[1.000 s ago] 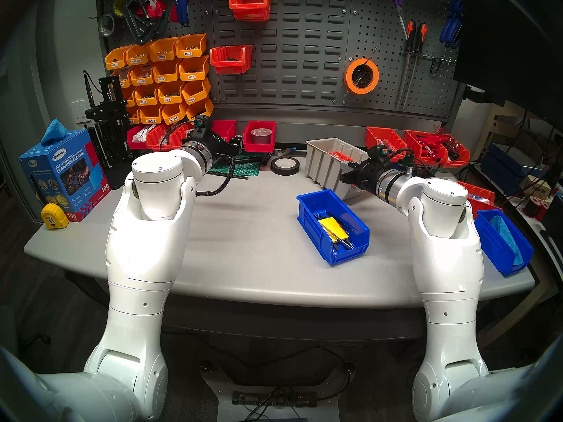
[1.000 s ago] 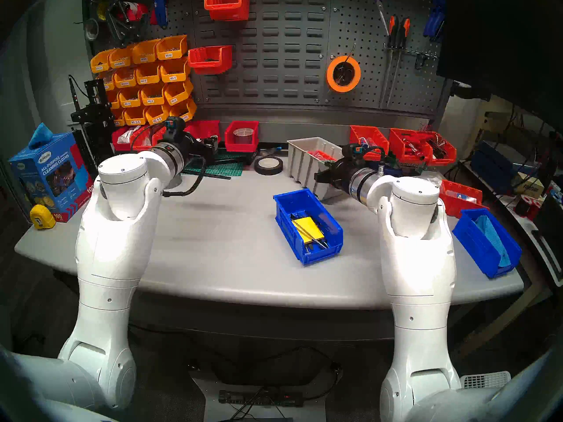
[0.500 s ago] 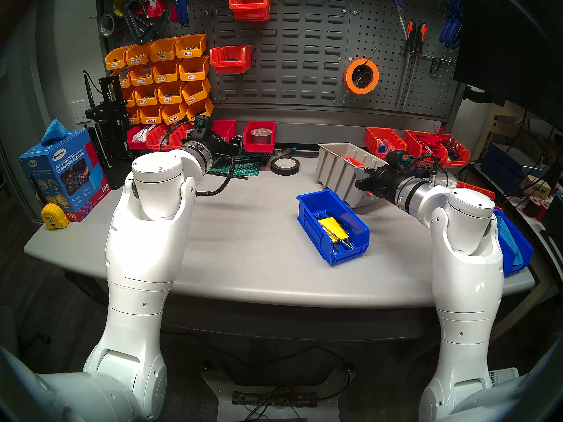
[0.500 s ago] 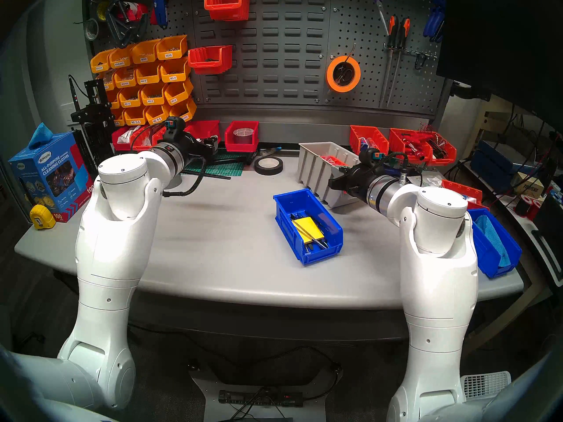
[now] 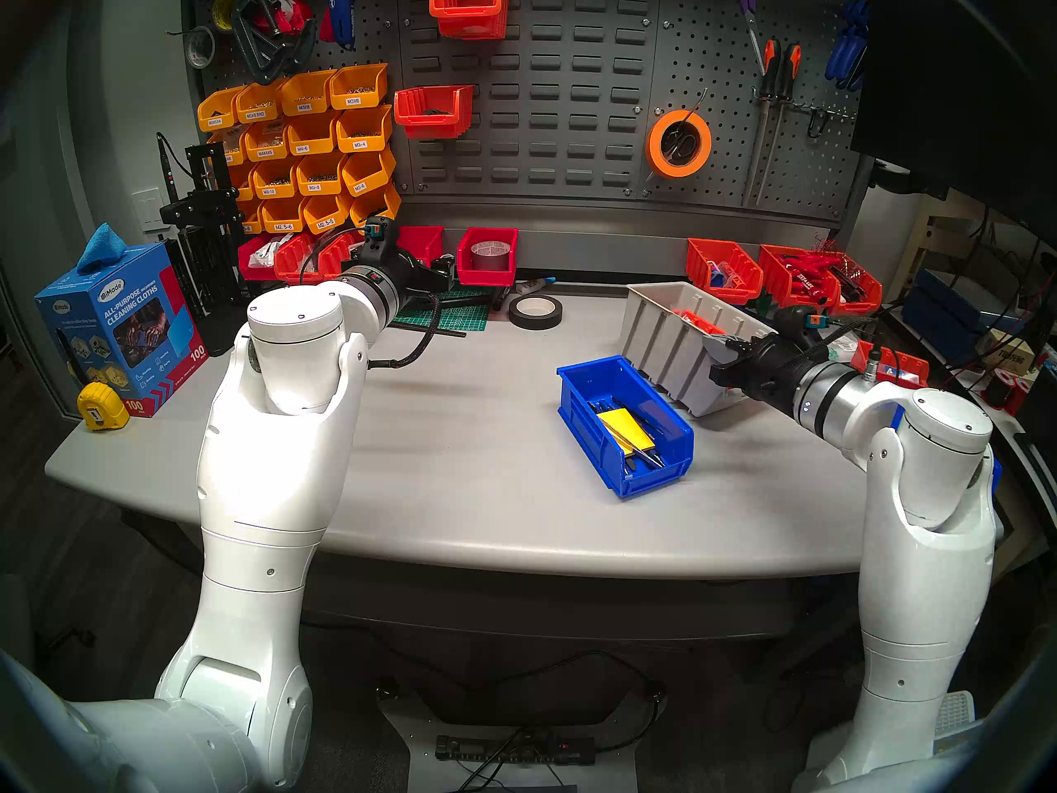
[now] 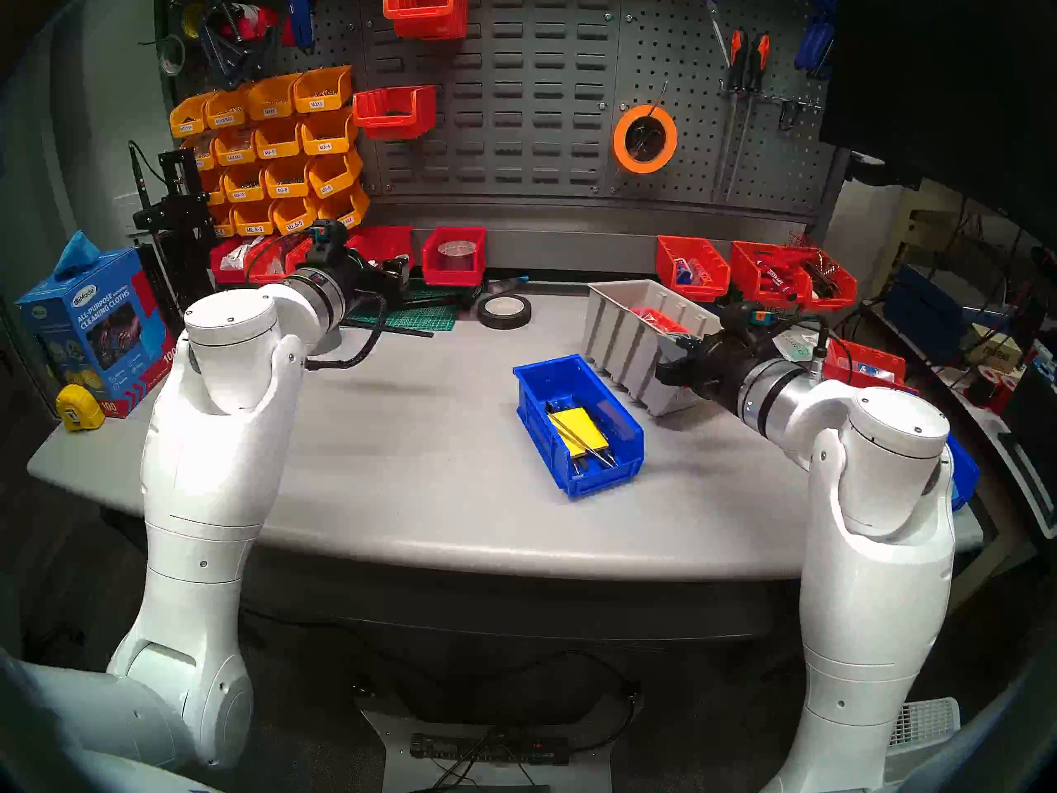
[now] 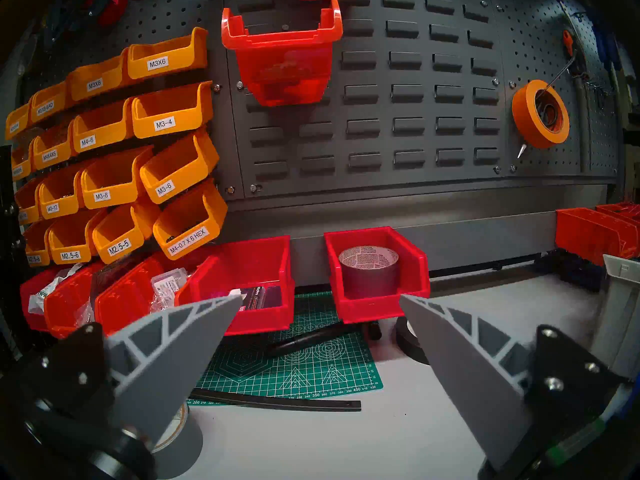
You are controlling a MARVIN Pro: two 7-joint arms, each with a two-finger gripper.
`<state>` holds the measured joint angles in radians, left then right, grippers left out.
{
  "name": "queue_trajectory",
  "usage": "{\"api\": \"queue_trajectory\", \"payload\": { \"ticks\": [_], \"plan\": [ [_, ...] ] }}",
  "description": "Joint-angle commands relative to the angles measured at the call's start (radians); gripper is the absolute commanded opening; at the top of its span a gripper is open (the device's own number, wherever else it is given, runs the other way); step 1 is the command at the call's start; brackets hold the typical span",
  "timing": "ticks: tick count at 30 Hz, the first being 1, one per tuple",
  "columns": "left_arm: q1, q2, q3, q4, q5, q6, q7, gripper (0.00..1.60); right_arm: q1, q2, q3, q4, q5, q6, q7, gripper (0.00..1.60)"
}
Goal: Hang all the unorganized tool boxes onto the wall
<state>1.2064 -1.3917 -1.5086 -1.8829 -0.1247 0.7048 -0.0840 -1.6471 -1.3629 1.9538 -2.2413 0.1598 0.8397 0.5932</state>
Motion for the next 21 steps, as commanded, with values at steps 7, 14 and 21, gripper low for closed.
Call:
{"api": "queue_trajectory", "payload": {
  "ticks": [7,14,21],
  "plan": [
    [-0.016,0.001,0.001,-0.013,-0.001,-0.008,0.003,1.6,-0.169,0.006,0.178,-0.102,0.029,0.01,0.07,0.0],
    [-0.016,0.003,0.003,-0.014,-0.004,-0.008,0.005,1.6,-0.2,0.004,0.256,-0.143,0.056,0.039,0.107,0.0],
    [-0.016,0.005,0.004,-0.014,-0.007,-0.008,0.007,1.6,-0.247,-0.005,0.322,-0.175,0.082,0.06,0.15,0.0]
  ]
}}
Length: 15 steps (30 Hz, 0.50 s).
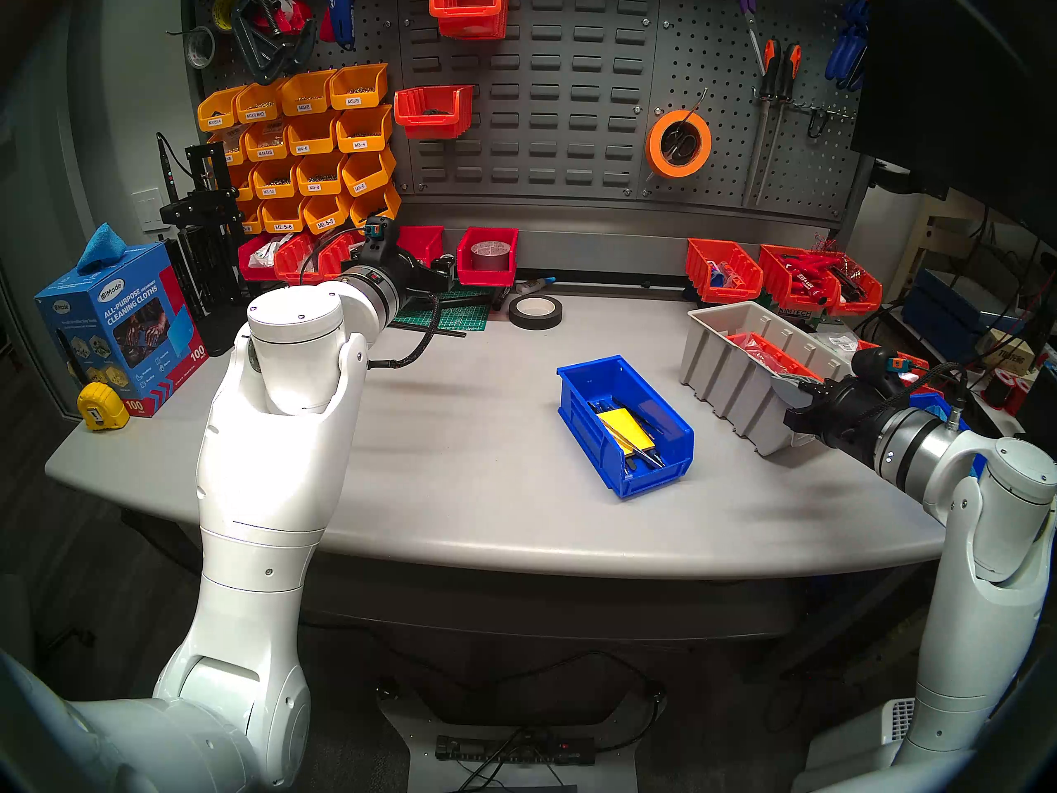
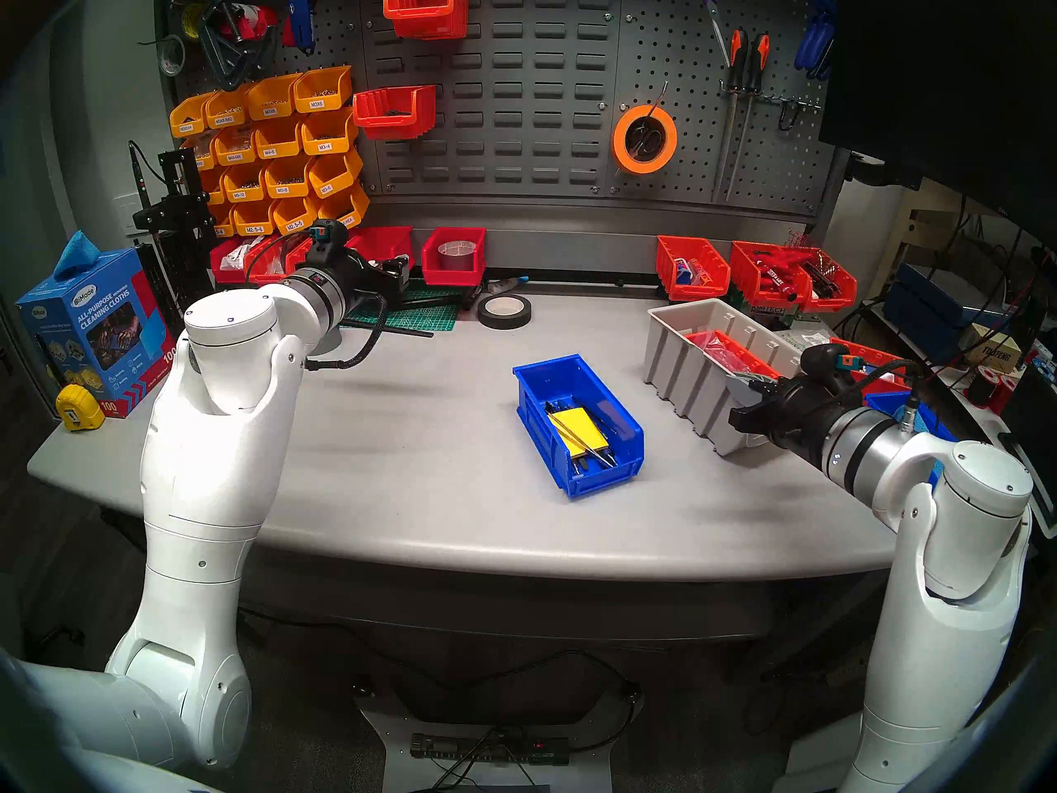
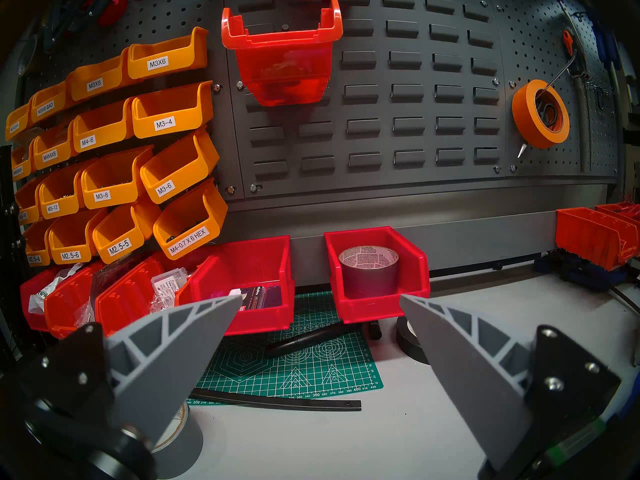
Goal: Hang all the unorganized tool boxes onto the wall
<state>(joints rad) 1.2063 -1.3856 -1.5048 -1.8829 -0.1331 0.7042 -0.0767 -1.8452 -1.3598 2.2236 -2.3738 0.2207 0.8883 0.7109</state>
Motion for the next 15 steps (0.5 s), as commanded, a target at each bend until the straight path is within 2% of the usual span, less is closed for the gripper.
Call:
{"api": "queue_trajectory", "payload": {
  "ticks": [1,3,4,5,12,15],
  "plan": [
    [-0.016,0.0,0.0,-0.013,0.001,-0.008,0.0,1.6,-0.05,-0.009,0.054,-0.041,0.021,0.016,0.032,0.0],
    [-0.016,0.0,0.001,-0.013,0.0,-0.008,0.001,1.6,-0.046,-0.007,0.046,-0.033,0.008,0.02,0.02,0.0],
    [-0.016,0.001,0.001,-0.013,-0.001,-0.008,0.002,1.6,-0.038,-0.01,0.039,-0.025,0.006,0.019,0.014,1.02],
    [-0.016,0.001,0.001,-0.013,-0.001,-0.008,0.002,1.6,-0.036,-0.01,0.035,-0.021,0.004,0.017,0.012,1.6],
    [-0.016,0.003,0.002,-0.013,-0.004,-0.009,0.004,1.6,-0.028,-0.017,0.01,-0.007,-0.007,-0.003,-0.001,1.6],
    [-0.016,0.004,0.003,-0.013,-0.006,-0.009,0.005,1.6,-0.032,-0.013,-0.002,-0.014,-0.01,-0.038,0.006,1.6]
  ]
}}
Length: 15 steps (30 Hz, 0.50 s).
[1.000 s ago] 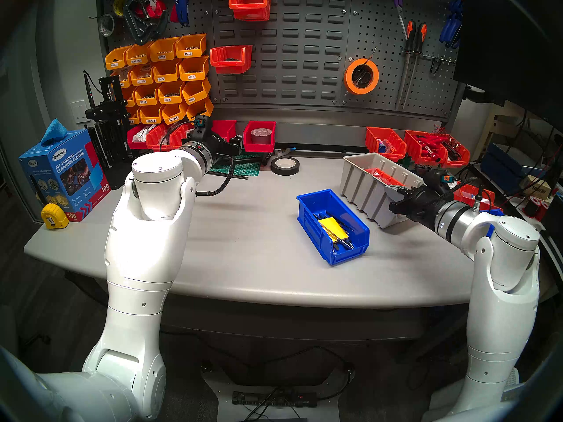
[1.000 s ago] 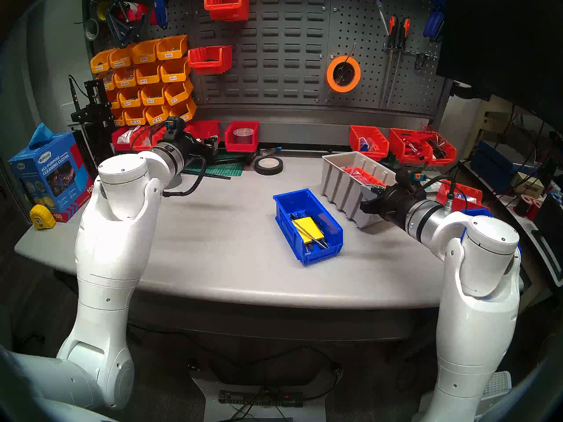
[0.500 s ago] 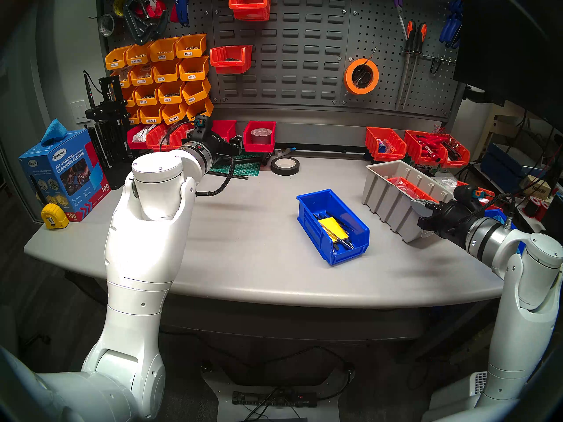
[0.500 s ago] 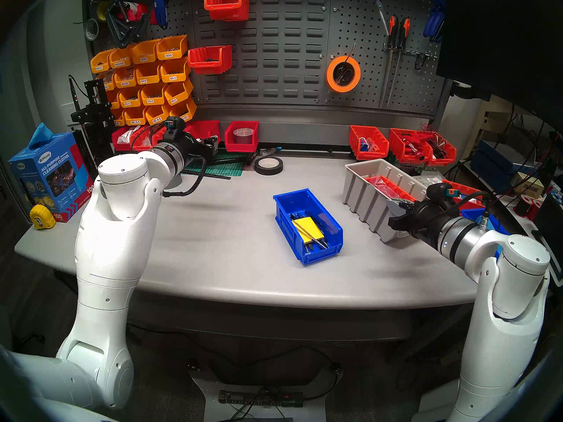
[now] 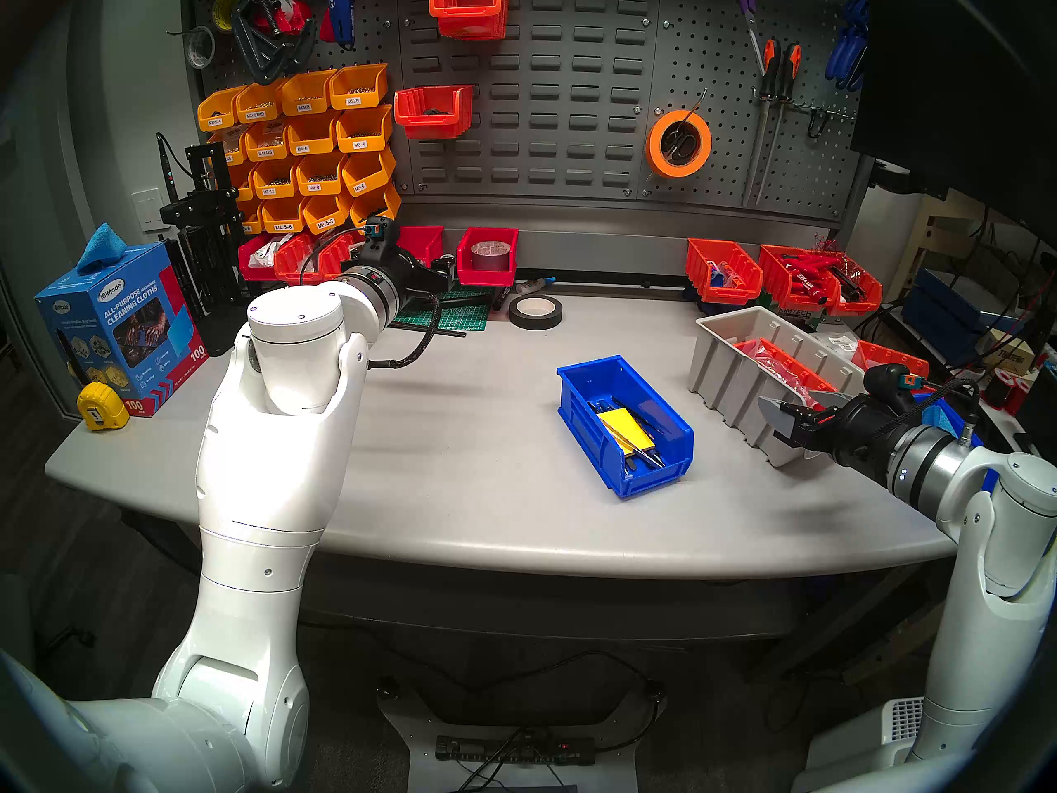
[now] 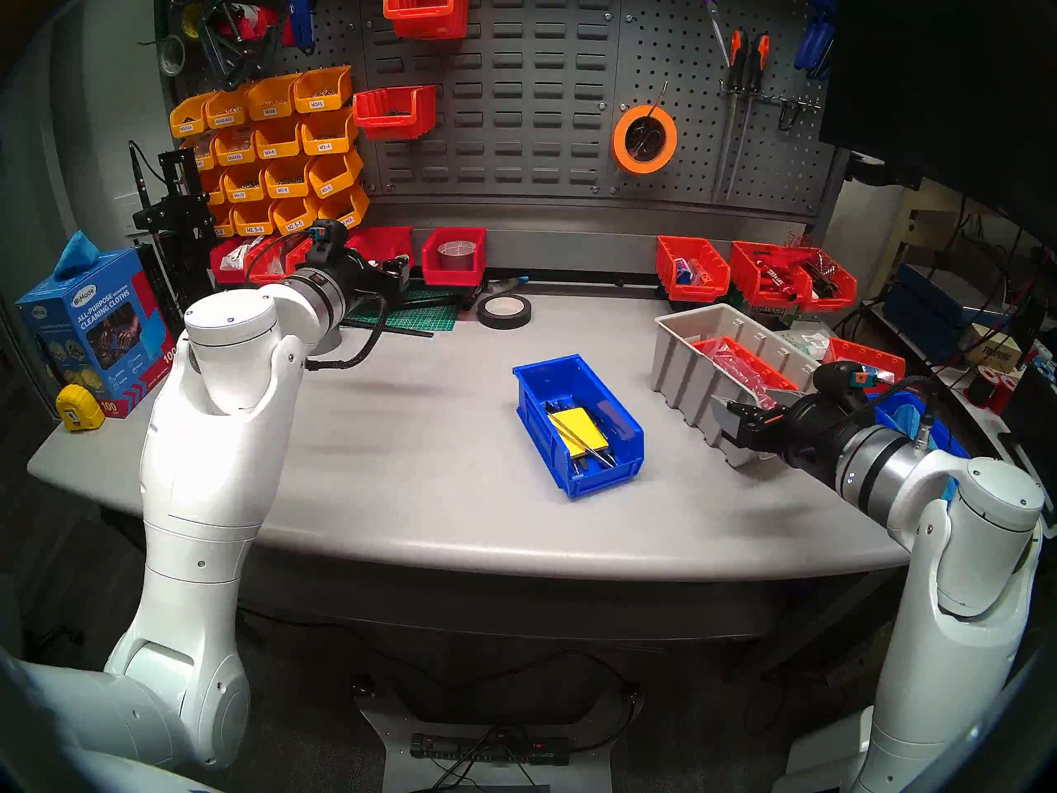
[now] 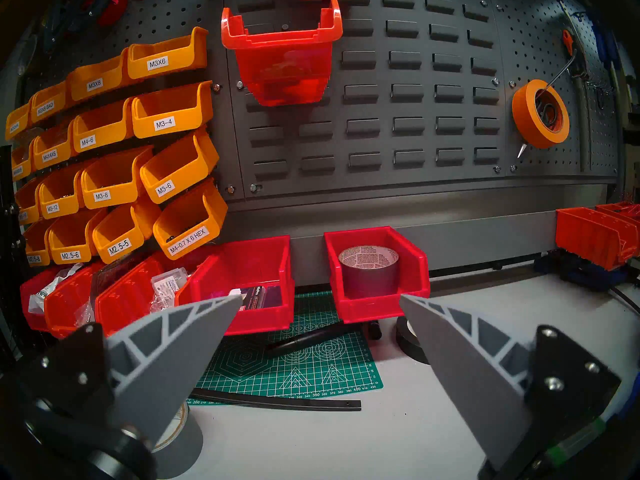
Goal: Hang all the unorganized tool boxes onto the wall
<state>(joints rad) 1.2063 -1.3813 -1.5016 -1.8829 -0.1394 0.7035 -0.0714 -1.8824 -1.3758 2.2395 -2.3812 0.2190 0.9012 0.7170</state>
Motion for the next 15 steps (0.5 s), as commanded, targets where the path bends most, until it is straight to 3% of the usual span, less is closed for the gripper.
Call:
{"api": "queue_trajectory", "payload": {
  "ticks": [1,5,15],
  "plan": [
    [-0.016,-0.001,0.0,-0.013,0.001,-0.008,0.0,1.6,0.005,0.003,-0.018,-0.006,-0.008,-0.051,0.0,1.6],
    [-0.016,0.001,0.001,-0.013,-0.002,-0.008,0.002,1.6,-0.003,0.004,-0.024,-0.062,0.025,-0.054,0.043,1.6],
    [-0.016,0.003,0.003,-0.013,-0.006,-0.007,0.005,1.6,-0.008,0.035,0.024,-0.062,0.092,-0.055,0.151,1.6]
  ]
}}
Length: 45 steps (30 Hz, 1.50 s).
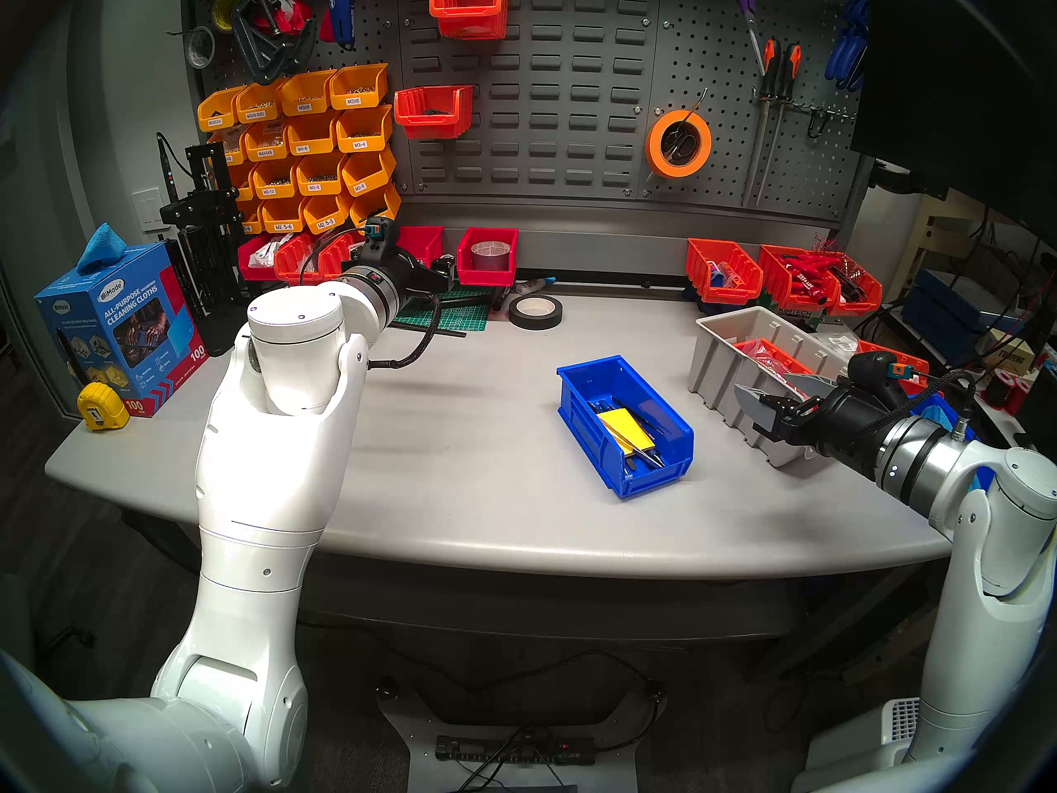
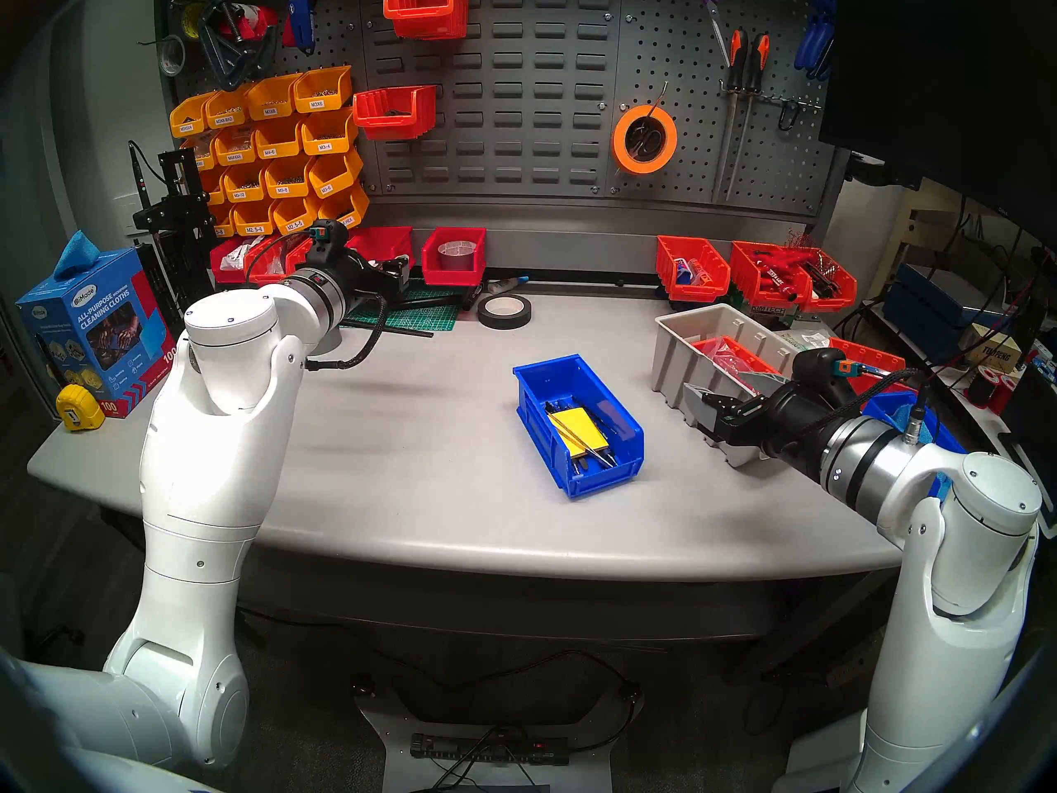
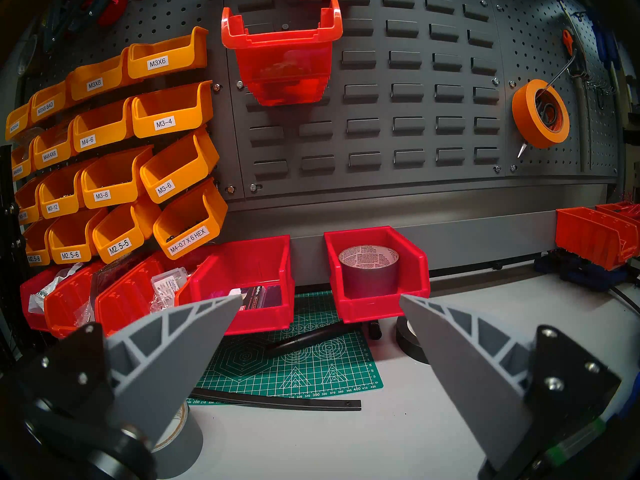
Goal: Hang all the unorganized tool boxes onto the wall
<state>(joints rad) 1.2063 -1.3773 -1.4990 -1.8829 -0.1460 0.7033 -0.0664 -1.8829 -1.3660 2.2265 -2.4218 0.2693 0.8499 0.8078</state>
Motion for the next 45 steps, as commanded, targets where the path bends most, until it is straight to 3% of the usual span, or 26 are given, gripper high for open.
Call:
{"api": "queue_trajectory", "payload": {
  "ticks": [1,19,25,34,45],
  "plan": [
    [-0.016,0.0,0.0,-0.013,0.0,-0.007,0.0,1.6,-0.012,0.025,0.042,-0.022,0.043,-0.003,0.066,1.6],
    [-0.017,0.005,0.003,-0.013,-0.008,-0.008,0.006,1.6,-0.081,0.03,0.059,-0.022,0.067,-0.015,0.15,1.6],
    [-0.017,0.007,0.005,-0.013,-0.01,-0.008,0.009,1.6,-0.1,0.013,0.002,-0.022,0.035,-0.028,0.121,1.6],
    [-0.017,0.009,0.006,-0.013,-0.014,-0.009,0.011,1.6,-0.124,-0.037,-0.109,-0.022,-0.075,-0.078,0.013,1.6],
    [-0.017,0.012,0.008,-0.013,-0.018,-0.01,0.015,1.6,-0.088,-0.04,-0.167,-0.022,-0.103,-0.094,-0.028,1.6]
  ]
}}
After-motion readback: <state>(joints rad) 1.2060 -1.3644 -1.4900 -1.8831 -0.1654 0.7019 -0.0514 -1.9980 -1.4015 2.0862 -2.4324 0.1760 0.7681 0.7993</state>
